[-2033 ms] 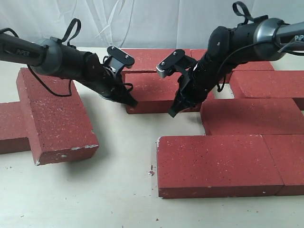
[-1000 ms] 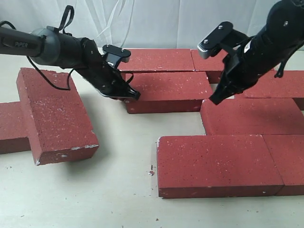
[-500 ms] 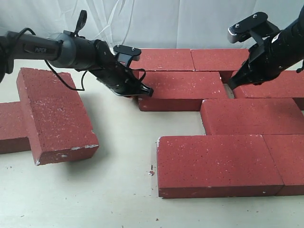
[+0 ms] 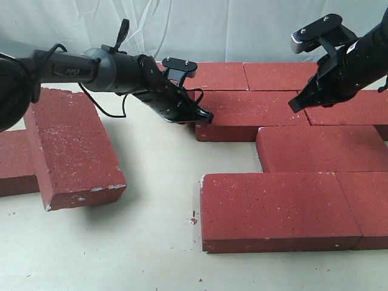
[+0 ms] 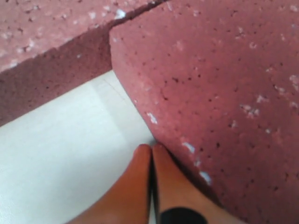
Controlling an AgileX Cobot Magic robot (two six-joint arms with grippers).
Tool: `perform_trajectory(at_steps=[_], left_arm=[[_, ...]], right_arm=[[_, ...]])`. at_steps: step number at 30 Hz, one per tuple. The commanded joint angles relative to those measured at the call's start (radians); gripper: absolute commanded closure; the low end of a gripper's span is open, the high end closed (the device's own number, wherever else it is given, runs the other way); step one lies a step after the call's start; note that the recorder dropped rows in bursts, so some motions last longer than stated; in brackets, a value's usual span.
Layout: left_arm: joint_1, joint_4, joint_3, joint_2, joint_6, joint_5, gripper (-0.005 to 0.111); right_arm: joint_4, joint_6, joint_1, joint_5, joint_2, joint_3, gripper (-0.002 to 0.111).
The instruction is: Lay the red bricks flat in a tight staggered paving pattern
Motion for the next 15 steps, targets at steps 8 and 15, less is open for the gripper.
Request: perform_trajectory(at_steps=[8,15], left_arm=[[-0.027,0.018,-0.003,0.03,0.029,0.032,0.107],[-0.019,0.072,-0.003,0.024,0.024,0.055,0.107]], right_arm=[[0.021,-0.002,-0.005,-0.031,-0.009,0.005,0.109],[0.021,-0.002,-0.005,-0.031,-0.009,0.005,0.109]])
